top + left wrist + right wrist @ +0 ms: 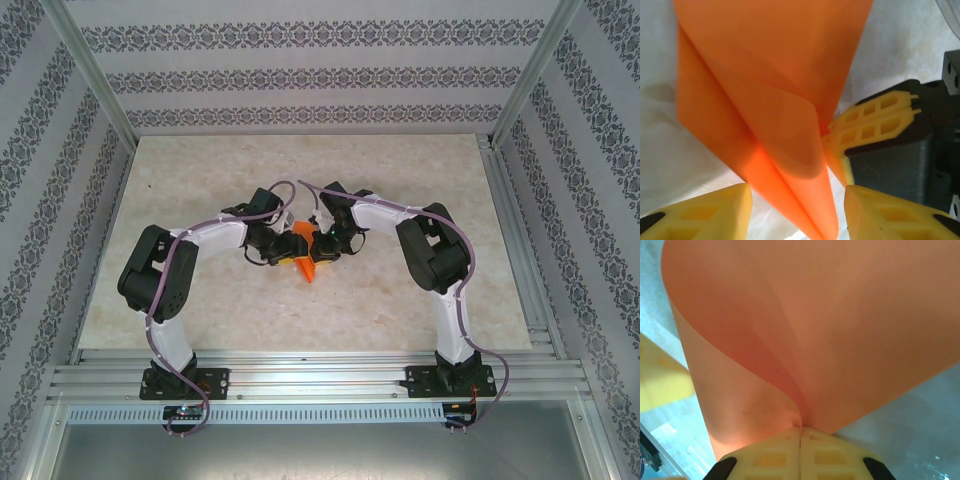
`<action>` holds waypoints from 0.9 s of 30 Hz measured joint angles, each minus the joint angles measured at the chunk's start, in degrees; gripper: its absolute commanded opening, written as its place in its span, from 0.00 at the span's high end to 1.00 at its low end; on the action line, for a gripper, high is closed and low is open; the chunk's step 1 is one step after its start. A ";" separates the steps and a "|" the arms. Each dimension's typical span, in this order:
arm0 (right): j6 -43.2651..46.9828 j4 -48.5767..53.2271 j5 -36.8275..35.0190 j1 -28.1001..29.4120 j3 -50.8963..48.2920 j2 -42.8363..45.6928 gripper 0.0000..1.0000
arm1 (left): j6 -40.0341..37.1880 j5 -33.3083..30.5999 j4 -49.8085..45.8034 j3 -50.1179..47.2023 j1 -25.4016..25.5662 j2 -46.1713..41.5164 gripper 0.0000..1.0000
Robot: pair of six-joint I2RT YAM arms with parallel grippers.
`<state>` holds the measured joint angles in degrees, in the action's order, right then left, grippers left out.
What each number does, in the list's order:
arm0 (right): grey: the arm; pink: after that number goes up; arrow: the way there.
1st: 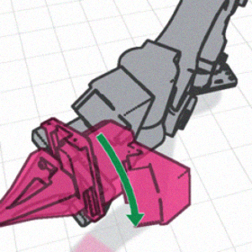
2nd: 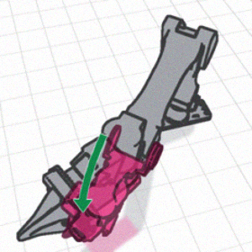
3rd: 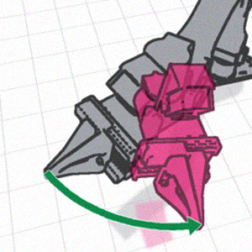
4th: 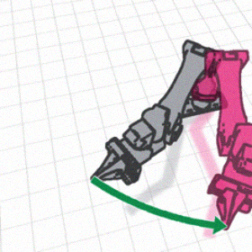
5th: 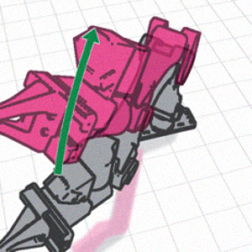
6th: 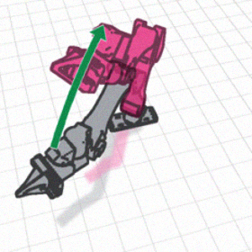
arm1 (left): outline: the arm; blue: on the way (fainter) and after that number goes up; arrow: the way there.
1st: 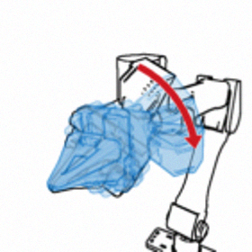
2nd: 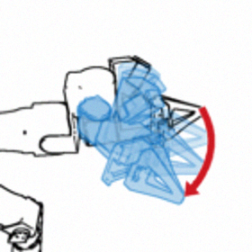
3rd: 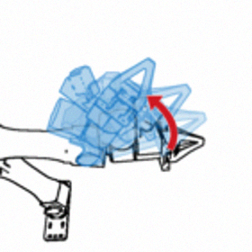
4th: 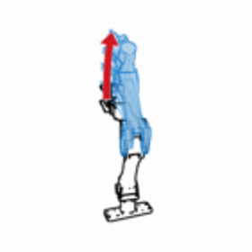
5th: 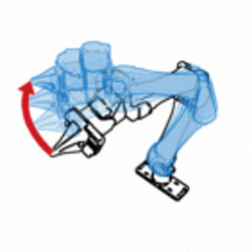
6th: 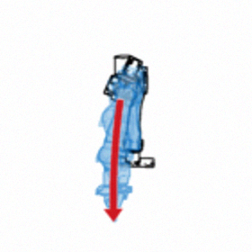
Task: Fold a paper plane with a square sheet of paper (fold left side to right side)
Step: Third fold the triangle at the center of the table.
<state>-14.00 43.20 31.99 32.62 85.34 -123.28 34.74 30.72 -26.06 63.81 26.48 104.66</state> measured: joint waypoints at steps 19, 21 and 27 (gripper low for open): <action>0.02 0.00 0.00 0.00 0.00 0.00 0.93 | 9.53 -1.20 10.69 -3.52 0.61 -2.56 0.82; 0.02 0.00 0.00 0.00 0.00 0.00 0.93 | 10.95 -1.20 12.41 -3.96 0.61 -2.56 0.83; 0.02 0.00 0.00 0.00 0.00 0.00 0.93 | 13.42 -0.98 15.87 -4.31 0.68 -2.01 0.85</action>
<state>-13.98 43.20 31.99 32.62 85.34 -123.28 48.16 29.74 -10.20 59.51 27.16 102.65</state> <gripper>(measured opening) 0.070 0.157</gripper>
